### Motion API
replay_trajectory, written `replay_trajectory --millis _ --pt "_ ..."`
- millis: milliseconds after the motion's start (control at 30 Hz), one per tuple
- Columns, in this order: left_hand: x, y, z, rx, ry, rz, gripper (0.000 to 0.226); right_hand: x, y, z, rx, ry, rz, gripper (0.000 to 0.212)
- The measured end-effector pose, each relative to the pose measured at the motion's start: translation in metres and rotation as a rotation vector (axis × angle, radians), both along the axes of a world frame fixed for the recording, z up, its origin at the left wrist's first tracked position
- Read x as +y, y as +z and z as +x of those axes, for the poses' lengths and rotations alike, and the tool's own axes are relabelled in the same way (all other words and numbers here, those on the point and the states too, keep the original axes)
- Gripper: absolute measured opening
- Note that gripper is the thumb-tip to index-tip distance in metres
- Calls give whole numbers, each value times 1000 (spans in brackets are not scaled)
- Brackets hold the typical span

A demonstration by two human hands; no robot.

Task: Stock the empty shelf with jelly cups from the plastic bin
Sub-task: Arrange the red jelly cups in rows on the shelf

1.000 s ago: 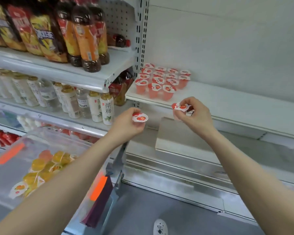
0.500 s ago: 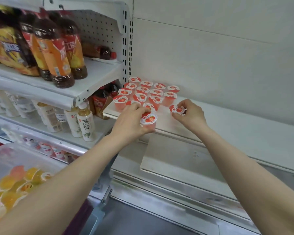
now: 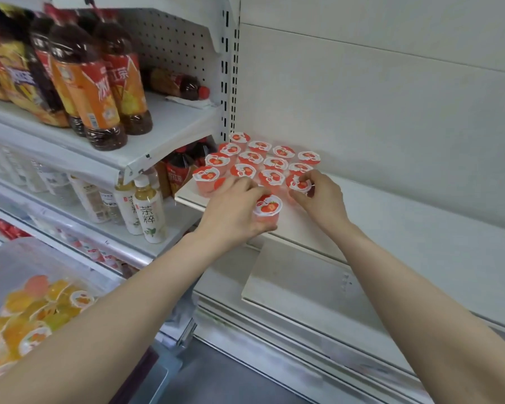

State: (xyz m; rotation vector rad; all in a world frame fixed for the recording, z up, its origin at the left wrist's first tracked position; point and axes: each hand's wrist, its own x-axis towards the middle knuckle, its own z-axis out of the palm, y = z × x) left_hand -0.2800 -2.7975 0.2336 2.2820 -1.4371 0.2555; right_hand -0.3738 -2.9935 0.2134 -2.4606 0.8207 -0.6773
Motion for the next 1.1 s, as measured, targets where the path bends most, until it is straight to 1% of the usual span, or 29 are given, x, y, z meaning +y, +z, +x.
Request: replay_trajectory --millis 100,267,400,533,733,867,1000,1100 --pt "-9 2 -4 -13 -7 -1 64 -4 0 -5 67 40 -48 36" --pt "-31 1 -6 -67 -46 46 63 -16 9 -23 114 112 -230 42" --pt "-46 -7 -4 -89 -70 58 62 -27 18 -34 105 92 -367 42" --pt "-52 -12 -2 -126 -70 64 58 -38 24 -37 154 65 -466 42" --pt "-52 -14 -4 -150 -81 67 58 -38 23 -35 211 77 -523 44" --pt "-48 -14 -4 -159 -100 84 62 -32 21 -37 248 90 -535 45" --pt "-40 -8 -1 -174 -117 73 67 -22 26 -43 246 97 -564 44" --pt "-27 -1 3 -168 -114 24 59 -7 33 -47 236 83 -580 44"
